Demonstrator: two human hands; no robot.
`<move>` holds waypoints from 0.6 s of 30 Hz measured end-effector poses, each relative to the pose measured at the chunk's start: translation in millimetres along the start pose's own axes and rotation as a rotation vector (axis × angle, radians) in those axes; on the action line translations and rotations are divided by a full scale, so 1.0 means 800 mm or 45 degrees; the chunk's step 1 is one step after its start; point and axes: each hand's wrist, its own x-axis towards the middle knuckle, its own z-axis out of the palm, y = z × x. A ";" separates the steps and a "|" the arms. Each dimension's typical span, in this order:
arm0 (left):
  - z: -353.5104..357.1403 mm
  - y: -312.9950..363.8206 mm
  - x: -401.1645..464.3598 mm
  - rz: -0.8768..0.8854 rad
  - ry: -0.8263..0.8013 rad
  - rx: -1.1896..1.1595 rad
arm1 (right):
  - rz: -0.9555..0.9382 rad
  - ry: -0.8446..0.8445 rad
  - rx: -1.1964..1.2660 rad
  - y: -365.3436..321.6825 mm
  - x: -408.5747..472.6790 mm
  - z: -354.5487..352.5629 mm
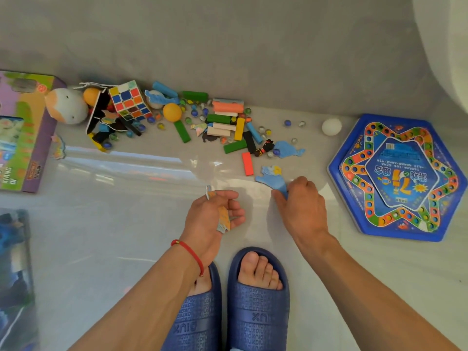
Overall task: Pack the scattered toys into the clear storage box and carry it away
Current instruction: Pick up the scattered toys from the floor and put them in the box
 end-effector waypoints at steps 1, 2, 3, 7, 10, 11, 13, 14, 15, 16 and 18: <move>0.001 -0.001 0.001 -0.019 -0.015 -0.010 | -0.001 -0.013 0.036 0.005 -0.004 -0.001; 0.003 -0.001 0.001 -0.036 -0.029 -0.031 | -0.006 -0.035 0.104 0.009 -0.009 -0.003; 0.004 -0.002 0.002 -0.054 -0.044 -0.058 | -0.016 -0.063 0.203 0.013 -0.015 -0.008; 0.009 -0.006 0.001 -0.131 -0.195 -0.186 | -0.162 -0.189 0.542 -0.002 -0.052 -0.029; 0.010 -0.005 0.000 -0.064 -0.175 -0.292 | -0.348 -0.373 0.522 -0.029 -0.057 -0.030; 0.008 -0.003 0.001 -0.023 -0.138 -0.293 | -0.394 -0.358 0.489 -0.038 -0.050 -0.029; -0.002 0.007 0.006 0.007 -0.053 -0.291 | -0.445 -0.148 0.410 -0.054 -0.025 -0.028; -0.009 0.012 0.008 0.002 -0.019 -0.308 | -0.482 -0.007 0.326 -0.062 -0.009 -0.026; -0.016 0.018 0.010 -0.006 -0.004 -0.324 | -0.525 0.103 0.225 -0.071 0.005 -0.024; -0.021 0.023 0.012 -0.012 -0.001 -0.332 | -0.563 0.167 0.116 -0.081 0.017 -0.020; -0.027 0.031 0.013 -0.014 -0.006 -0.354 | -0.625 0.169 -0.127 -0.094 0.028 -0.007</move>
